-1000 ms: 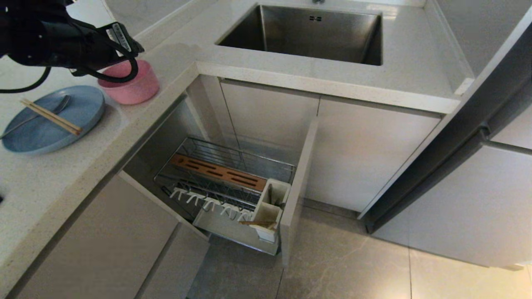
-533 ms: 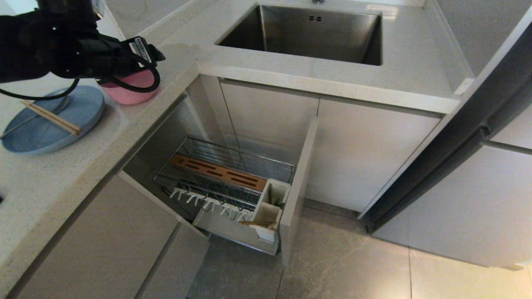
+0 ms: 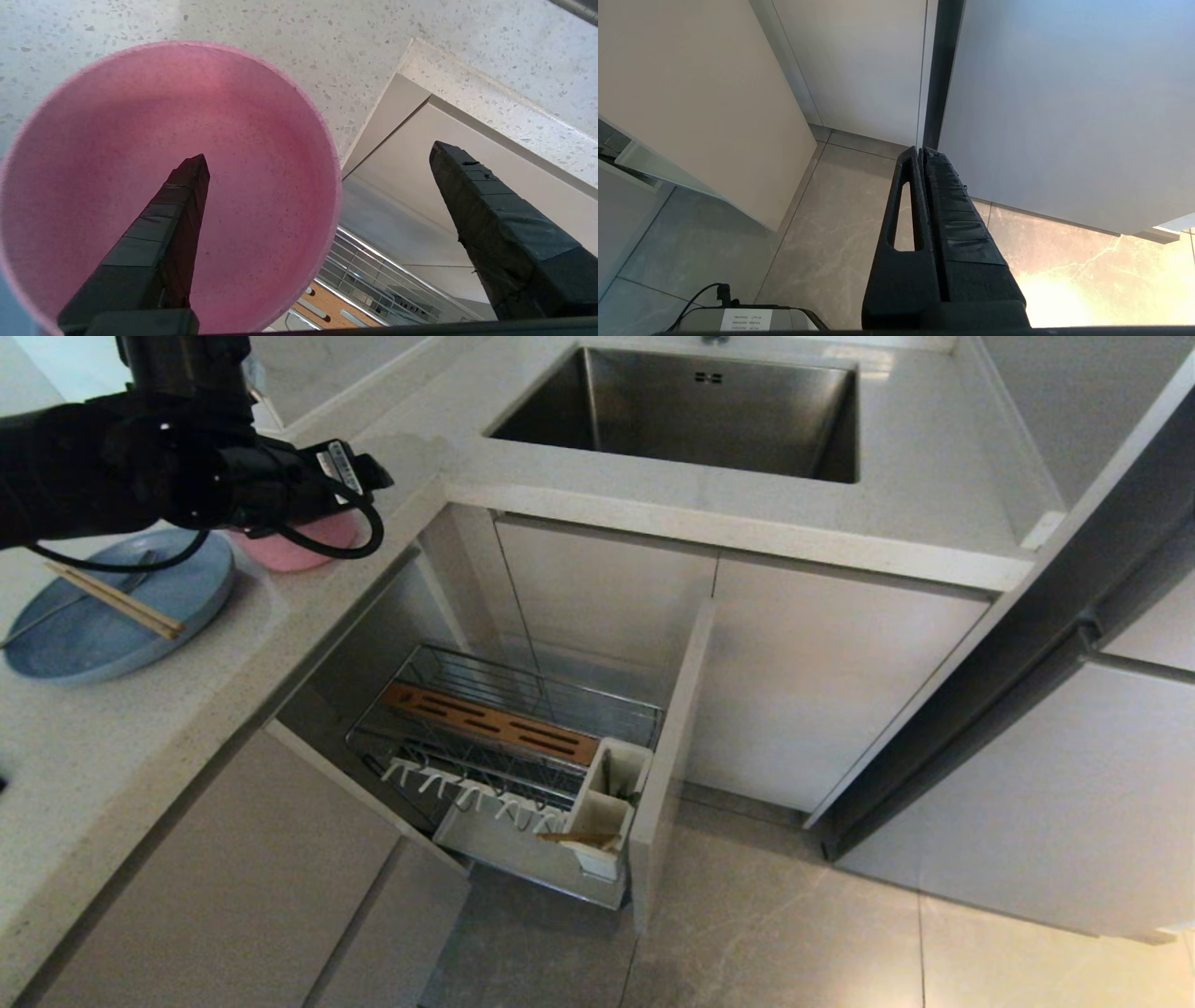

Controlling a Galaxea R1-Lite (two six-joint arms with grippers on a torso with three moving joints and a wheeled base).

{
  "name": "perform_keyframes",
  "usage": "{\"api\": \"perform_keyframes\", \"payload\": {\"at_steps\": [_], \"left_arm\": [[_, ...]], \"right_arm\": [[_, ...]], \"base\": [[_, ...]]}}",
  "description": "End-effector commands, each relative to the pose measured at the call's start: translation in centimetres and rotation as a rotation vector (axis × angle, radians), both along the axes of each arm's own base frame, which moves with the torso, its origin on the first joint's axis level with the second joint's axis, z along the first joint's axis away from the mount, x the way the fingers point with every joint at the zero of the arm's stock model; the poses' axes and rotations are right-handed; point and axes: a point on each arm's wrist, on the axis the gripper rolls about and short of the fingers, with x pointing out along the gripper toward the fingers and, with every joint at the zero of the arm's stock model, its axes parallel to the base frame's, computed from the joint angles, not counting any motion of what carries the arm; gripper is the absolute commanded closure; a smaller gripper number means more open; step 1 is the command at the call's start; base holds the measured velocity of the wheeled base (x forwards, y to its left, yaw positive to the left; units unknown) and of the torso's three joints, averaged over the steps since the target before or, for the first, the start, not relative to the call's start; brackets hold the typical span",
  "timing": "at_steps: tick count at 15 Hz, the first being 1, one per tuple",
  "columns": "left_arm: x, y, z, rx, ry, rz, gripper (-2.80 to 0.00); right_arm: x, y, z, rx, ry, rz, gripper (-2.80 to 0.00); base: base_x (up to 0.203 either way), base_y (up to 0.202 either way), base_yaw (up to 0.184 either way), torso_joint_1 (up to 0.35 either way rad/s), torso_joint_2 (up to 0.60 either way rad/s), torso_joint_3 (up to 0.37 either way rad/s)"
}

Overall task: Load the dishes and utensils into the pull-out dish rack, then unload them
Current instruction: Pick up the bowl and place it in the cupboard

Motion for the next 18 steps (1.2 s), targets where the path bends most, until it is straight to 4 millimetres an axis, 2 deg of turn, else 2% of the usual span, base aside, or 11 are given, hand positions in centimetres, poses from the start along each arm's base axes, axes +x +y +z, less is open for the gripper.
{"api": "perform_keyframes", "payload": {"at_steps": [1,7,8,18], "left_arm": [[0.07,0.01,-0.03,0.001,-0.001,0.002,-2.8],[0.17,0.18,-0.03,0.022,-0.005,0.01,-2.8],[0.25,0.39,-0.09,0.023,-0.003,0.016,0.0],[-0.08,0.51,0.31,0.03,-0.016,0.032,0.0]], "right_arm": [[0.07,0.0,-0.24,0.0,0.008,0.001,0.0],[0.06,0.0,-0.22,0.0,0.008,0.001,0.0],[0.06,0.0,-0.21,0.0,0.007,0.001,0.0],[0.06,0.0,-0.23,0.0,0.008,0.001,0.0]], "base": [[0.0,0.0,0.0,0.0,0.0,0.0],[0.0,0.0,0.0,0.0,0.0,0.0],[0.0,0.0,0.0,0.0,0.0,0.0],[0.0,0.0,0.0,0.0,0.0,0.0]]}}
